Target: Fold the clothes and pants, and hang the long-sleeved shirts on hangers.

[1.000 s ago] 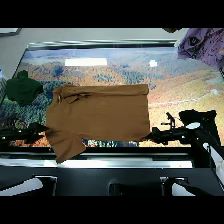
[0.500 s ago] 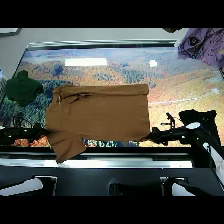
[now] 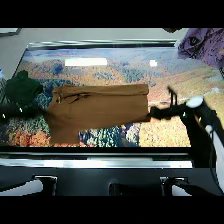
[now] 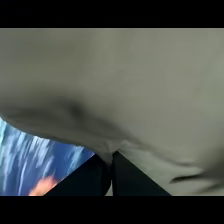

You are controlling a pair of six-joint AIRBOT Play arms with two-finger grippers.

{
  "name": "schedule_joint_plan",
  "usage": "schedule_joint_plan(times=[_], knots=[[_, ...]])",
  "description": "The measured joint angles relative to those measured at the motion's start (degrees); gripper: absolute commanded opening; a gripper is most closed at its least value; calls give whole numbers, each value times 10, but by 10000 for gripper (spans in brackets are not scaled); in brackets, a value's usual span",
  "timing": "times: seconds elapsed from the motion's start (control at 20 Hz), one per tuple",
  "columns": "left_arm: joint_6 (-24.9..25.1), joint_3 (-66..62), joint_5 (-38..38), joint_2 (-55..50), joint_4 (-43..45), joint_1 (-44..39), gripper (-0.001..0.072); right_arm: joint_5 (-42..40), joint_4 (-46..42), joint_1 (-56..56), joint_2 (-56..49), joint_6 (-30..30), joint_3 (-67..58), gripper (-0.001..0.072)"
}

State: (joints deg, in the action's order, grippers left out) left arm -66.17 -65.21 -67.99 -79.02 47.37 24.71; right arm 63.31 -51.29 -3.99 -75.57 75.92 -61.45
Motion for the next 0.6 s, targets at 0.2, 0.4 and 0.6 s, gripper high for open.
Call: schedule_joint_plan(times=[0.2, 0.4, 0.6], knots=[[-70, -291, -4, 2, 102, -68, 18, -17, -114, 23, 0, 91, -269, 30], [-139, -509, -15, 48, 208, -101, 18, 3, -165, 30, 21, 130, -503, 30], [-176, -507, -9, 188, 274, -109, 18, 29, -188, 31, 112, 151, -583, 30]])
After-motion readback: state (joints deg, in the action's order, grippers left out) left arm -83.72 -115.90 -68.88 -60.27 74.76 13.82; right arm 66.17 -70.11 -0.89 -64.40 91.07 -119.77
